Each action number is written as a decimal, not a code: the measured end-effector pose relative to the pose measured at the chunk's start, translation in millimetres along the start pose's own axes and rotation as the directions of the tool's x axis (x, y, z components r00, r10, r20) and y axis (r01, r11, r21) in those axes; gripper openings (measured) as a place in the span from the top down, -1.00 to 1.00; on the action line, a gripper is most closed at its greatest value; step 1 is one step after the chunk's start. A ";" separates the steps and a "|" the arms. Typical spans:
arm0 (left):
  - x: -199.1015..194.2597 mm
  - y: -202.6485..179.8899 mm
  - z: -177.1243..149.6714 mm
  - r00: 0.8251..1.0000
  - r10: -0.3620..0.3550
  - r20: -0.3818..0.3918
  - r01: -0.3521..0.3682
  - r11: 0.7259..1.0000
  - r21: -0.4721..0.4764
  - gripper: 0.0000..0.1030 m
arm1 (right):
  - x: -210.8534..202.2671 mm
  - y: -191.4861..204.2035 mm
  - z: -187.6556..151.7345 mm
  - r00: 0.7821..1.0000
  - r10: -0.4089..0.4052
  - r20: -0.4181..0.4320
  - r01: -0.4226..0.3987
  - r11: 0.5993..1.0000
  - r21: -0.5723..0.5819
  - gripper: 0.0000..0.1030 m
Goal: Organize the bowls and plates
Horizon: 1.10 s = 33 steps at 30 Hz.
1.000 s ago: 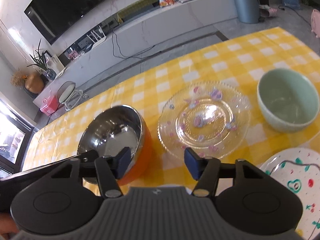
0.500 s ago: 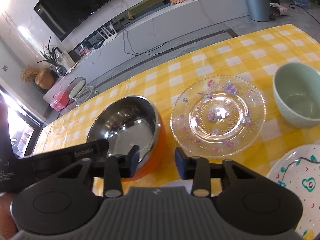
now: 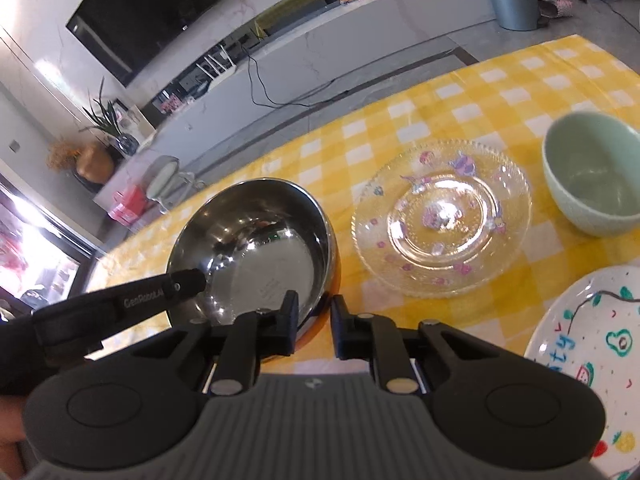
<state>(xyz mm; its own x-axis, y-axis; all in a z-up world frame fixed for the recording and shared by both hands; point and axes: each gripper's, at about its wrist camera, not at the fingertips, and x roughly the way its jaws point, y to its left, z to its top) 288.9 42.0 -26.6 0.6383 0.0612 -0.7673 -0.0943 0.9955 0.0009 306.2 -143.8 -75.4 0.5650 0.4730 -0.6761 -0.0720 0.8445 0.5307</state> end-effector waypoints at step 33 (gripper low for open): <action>-148.0 41.6 -71.3 0.993 -0.111 0.050 0.118 0.978 -0.172 0.84 | -169.7 51.6 -72.3 0.994 0.094 0.051 -0.088 0.991 -0.097 0.76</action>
<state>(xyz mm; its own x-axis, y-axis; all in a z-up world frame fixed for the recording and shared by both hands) 136.0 69.2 41.2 0.6826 -0.0460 -0.7294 -0.1484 0.9685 -0.1999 147.1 -162.3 29.7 0.5973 0.5364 -0.5963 -0.2007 0.8197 0.5364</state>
